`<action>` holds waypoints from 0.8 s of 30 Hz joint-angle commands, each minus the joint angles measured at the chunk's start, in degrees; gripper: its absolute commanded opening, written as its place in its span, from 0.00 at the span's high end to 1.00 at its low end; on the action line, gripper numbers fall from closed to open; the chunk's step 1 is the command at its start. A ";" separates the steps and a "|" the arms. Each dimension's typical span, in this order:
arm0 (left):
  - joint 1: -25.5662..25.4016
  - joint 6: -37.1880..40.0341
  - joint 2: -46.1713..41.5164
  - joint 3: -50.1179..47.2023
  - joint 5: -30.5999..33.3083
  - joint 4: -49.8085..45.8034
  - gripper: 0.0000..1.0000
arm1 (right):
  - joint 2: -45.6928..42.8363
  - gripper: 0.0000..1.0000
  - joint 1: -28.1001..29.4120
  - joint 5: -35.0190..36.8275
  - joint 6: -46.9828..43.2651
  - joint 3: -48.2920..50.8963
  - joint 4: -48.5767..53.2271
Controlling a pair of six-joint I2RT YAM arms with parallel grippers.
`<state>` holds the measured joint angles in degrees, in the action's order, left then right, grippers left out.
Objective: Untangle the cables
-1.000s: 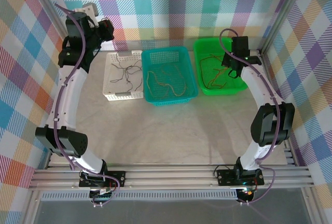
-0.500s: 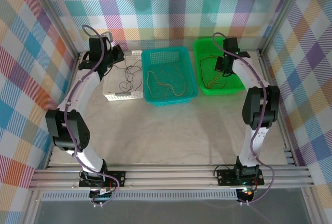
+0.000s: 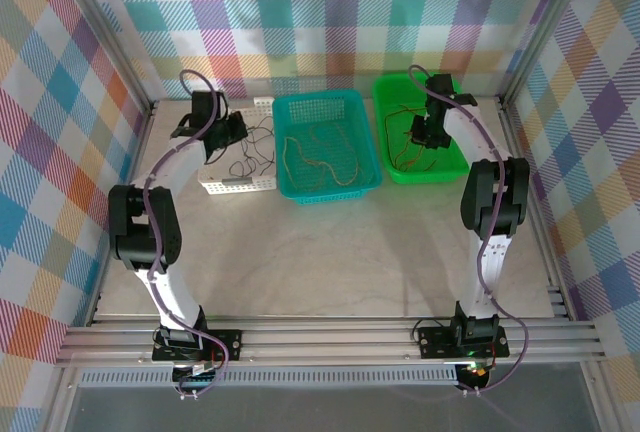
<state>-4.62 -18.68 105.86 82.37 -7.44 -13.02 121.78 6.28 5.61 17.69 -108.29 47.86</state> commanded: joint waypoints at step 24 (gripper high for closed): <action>4.62 -4.51 7.68 4.23 0.86 -8.52 1.00 | -19.60 0.50 -0.75 -5.39 3.43 4.73 -4.34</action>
<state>-0.21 -22.96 112.29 84.01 -6.04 -18.09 104.71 5.96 3.40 19.92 -104.66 44.60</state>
